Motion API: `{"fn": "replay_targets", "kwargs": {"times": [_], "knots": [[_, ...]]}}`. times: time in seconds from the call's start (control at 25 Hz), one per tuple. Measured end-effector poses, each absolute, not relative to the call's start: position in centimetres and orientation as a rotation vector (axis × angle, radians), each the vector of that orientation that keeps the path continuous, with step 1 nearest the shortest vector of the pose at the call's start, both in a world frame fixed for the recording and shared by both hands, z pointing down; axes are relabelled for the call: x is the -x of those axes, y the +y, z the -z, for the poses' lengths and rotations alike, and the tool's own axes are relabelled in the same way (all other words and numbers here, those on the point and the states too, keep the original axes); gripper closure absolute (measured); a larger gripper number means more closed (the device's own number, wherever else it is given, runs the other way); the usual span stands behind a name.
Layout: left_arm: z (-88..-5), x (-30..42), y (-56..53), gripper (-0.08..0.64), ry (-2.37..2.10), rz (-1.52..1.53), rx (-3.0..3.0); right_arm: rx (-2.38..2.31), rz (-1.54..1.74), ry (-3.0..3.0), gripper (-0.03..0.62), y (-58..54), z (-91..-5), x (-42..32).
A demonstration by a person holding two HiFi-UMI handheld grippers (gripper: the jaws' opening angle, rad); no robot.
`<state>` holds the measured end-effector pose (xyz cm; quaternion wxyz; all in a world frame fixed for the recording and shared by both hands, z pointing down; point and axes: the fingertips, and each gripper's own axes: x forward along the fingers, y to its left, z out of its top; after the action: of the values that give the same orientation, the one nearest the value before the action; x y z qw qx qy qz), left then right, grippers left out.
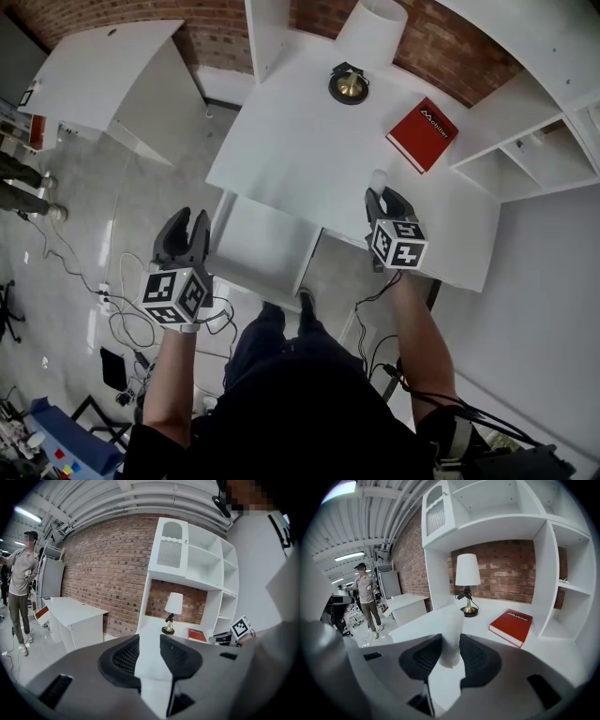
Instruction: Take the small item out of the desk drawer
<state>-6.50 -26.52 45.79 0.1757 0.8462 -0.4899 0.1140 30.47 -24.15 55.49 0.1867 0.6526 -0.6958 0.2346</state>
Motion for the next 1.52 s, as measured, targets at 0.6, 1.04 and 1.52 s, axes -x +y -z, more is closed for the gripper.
{"fn": "replay_targets", "kwargs": {"times": [0.6, 1.04, 1.52], "knots": [[-49.7, 6.5, -28.7, 0.425, -1.299, -0.414, -2.373, -1.708, -0.943, -1.669, 0.465, -25.5, -67.2, -32.8], [-50.6, 7.5, -28.9, 0.426, -1.282, -0.439, -2.358, -1.697, -1.015, -1.624, 0.431, -26.3, -69.8, -32.7], [-49.0, 5.9, -28.4, 0.426, -1.266, -0.387, -2.398, -1.877, -0.843, -1.774, 0.411, -26.6, -62.1, -32.4]]}}
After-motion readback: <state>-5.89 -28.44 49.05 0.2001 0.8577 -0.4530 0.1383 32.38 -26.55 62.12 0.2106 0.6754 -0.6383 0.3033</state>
